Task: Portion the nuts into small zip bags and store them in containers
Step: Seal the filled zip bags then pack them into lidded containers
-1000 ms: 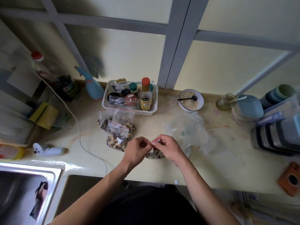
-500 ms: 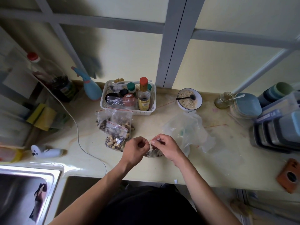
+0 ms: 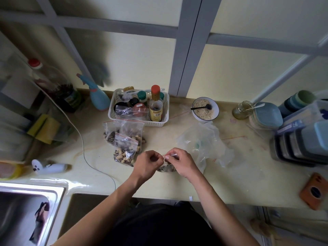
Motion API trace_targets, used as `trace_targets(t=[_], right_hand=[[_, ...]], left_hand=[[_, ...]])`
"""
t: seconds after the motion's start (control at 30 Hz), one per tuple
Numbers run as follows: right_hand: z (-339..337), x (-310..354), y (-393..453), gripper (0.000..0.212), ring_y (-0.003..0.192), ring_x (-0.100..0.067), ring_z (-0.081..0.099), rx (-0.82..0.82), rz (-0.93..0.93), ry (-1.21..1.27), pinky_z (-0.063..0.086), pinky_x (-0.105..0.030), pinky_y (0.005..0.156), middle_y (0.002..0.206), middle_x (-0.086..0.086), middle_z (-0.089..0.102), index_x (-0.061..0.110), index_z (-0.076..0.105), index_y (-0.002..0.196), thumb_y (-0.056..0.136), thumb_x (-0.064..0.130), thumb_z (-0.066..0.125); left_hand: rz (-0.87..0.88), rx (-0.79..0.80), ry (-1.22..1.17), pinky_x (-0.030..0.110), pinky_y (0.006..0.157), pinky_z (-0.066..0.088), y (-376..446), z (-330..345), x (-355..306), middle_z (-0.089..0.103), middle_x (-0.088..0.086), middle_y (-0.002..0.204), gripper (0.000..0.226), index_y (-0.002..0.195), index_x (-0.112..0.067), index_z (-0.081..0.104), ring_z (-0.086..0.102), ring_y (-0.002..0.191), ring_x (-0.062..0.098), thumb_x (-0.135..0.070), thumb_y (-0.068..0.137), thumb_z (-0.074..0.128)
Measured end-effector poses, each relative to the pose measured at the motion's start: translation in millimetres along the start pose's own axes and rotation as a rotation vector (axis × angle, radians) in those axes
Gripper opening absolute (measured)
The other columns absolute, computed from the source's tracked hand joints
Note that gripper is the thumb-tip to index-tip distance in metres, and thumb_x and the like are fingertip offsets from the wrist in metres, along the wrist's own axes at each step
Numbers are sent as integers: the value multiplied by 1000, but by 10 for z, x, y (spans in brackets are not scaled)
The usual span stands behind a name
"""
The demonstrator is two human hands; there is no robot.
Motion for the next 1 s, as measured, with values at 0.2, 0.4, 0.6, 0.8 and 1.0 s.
trace_targets(t=[0.2,0.4,0.6,0.8,1.0], right_hand=[[-11,-26,11,5,89,-10,69,-7,-9,-12,54,-29,78,90,9,73,26,71,89,93,26,68],[4,17,15,12,88,-9,69,-26,-30,-64,52,-25,74,89,11,72,34,66,84,94,26,67],[19,-27,40,8,89,-10,70,-56,-38,-80,56,-30,81,89,8,75,30,68,85,92,26,67],[29,-68,36,5,88,-10,70,-100,-14,-89,57,-31,80,91,7,75,22,70,91,92,26,67],[47,-85,34,7,89,-12,67,-143,28,-100,52,-25,77,96,6,73,21,70,94,94,26,66]], left_hand=[[-4,-22,10,11,51,37,-12,7,49,59,-17,53,18,69,-21,64,49,48,-2,-20,86,70],[46,-45,108,10,52,38,7,-1,45,58,-10,55,20,70,-25,62,52,51,-1,-21,88,70],[13,-47,65,12,53,38,3,-15,108,60,-16,55,18,70,-25,65,52,52,-2,-25,87,71],[9,-33,81,12,53,37,12,-8,110,58,-21,52,19,70,-25,63,52,51,-1,-26,87,70],[-21,-27,131,12,50,36,19,0,118,59,-13,53,19,68,-27,63,53,51,0,-28,86,69]])
Point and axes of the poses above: each hand's wrist, its own y-axis towards the middle knuckle, its own z-axis out of the palm, x = y × z, the point moved 3 cm from there along y, towards the middle knuckle
